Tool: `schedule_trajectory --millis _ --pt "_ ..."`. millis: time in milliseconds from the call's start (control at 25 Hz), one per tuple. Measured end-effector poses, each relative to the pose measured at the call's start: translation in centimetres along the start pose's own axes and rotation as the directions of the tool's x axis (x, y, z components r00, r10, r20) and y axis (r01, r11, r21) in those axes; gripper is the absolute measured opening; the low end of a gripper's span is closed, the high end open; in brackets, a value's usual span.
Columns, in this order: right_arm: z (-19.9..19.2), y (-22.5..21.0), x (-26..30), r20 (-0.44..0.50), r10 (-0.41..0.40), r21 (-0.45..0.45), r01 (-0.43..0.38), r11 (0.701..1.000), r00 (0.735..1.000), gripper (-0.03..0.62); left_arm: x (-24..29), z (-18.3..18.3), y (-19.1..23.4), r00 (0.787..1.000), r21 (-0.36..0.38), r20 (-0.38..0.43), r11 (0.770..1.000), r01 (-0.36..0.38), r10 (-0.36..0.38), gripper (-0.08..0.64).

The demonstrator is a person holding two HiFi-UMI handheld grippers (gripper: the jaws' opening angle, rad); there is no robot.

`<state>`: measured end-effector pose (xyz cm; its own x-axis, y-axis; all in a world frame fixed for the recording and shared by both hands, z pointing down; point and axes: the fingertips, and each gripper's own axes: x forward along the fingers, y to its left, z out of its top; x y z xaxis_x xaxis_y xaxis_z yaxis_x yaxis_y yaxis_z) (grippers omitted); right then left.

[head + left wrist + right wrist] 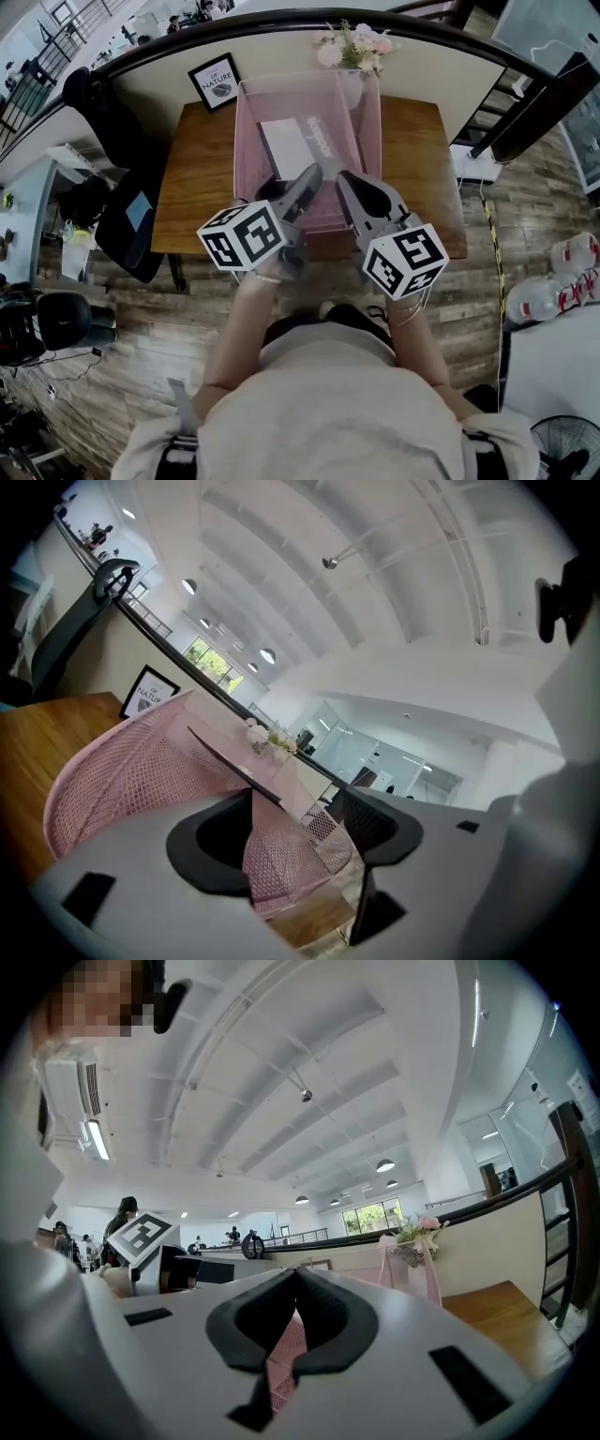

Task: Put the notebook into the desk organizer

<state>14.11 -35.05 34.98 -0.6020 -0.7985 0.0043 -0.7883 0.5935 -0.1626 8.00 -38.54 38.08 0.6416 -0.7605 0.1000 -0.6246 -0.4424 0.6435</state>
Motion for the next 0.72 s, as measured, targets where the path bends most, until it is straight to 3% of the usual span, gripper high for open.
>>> schedule_trajectory --millis 200,360,600,720 --pt "-0.3 0.4 0.3 -0.013 0.009 -0.008 -0.01 1.0 1.0 0.012 -0.2 -0.3 -0.2 1.0 0.034 -0.014 0.999 0.0 0.001 0.4" --pt "-0.2 0.4 0.3 -0.007 0.011 -0.005 -0.011 1.0 1.0 0.012 -0.3 -0.8 -0.4 0.998 0.135 -0.062 0.991 -0.017 0.025 0.449" --pt "-0.1 0.3 0.4 -0.002 0.011 0.002 -0.011 1.0 1.0 0.012 -0.6 -1.6 -0.2 0.982 0.303 -0.174 0.953 -0.022 0.078 0.469" --pt "-0.3 0.4 0.4 -0.008 0.015 0.004 -0.015 1.0 1.0 0.012 -0.6 -2.1 -0.1 0.967 0.41 -0.223 0.912 -0.022 0.124 0.469"
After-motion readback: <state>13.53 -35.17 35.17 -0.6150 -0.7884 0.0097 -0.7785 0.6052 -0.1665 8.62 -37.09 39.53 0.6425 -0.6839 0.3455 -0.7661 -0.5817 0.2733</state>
